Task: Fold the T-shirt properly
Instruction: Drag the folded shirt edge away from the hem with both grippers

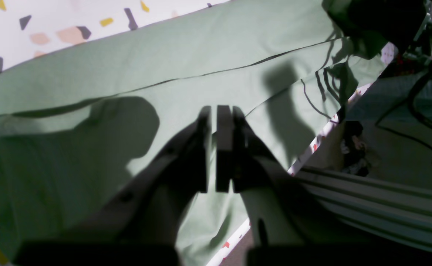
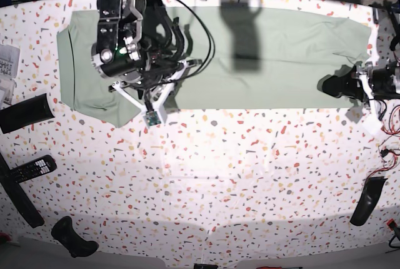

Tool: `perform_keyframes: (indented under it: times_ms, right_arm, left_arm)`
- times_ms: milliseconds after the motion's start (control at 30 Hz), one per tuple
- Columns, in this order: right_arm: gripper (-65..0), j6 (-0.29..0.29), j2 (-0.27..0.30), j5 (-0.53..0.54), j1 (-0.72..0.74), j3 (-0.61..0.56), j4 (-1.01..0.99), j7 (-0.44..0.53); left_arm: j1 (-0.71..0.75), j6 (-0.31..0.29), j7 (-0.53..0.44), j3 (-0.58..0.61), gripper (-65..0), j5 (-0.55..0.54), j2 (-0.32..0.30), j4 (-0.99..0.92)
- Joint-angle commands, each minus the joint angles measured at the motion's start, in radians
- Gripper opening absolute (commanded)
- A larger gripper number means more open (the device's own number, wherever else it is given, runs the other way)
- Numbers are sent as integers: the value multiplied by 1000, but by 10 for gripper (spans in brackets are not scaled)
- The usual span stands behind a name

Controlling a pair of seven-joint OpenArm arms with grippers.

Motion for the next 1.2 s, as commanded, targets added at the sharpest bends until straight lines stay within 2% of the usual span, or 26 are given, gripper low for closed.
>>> perform_keyframes:
  times_ms: [0, 200, 467, 867, 1000, 1167]
  right_arm:
    - [-650, 3, -3, 4, 13, -2, 16, 16]
    - [-650, 3, -3, 3, -30, -2, 113, 11]
    - [-650, -3, -3, -28, -217, -2, 380, -1]
    - [-650, -216, -3, -324, -446, 0, 407, 82]
    - [-650, -286, -3, -445, -483, 0, 407, 84]
    - [-650, -365, -3, -529, -491, 11, 407, 75]
  left_arm:
    - [-16, -9, -5, -11, -639, -27, -23, 15]
    - [-16, -9, -5, -11, -639, -27, -23, 15]
    - [-17, -9, -5, -11, -639, -28, -23, 15]
    - [-16, -9, -5, -11, -639, -28, -23, 15]
    - [-16, -9, -5, -11, -639, -28, -23, 15]
    - [-16, -9, -5, -11, -639, -28, -23, 15]
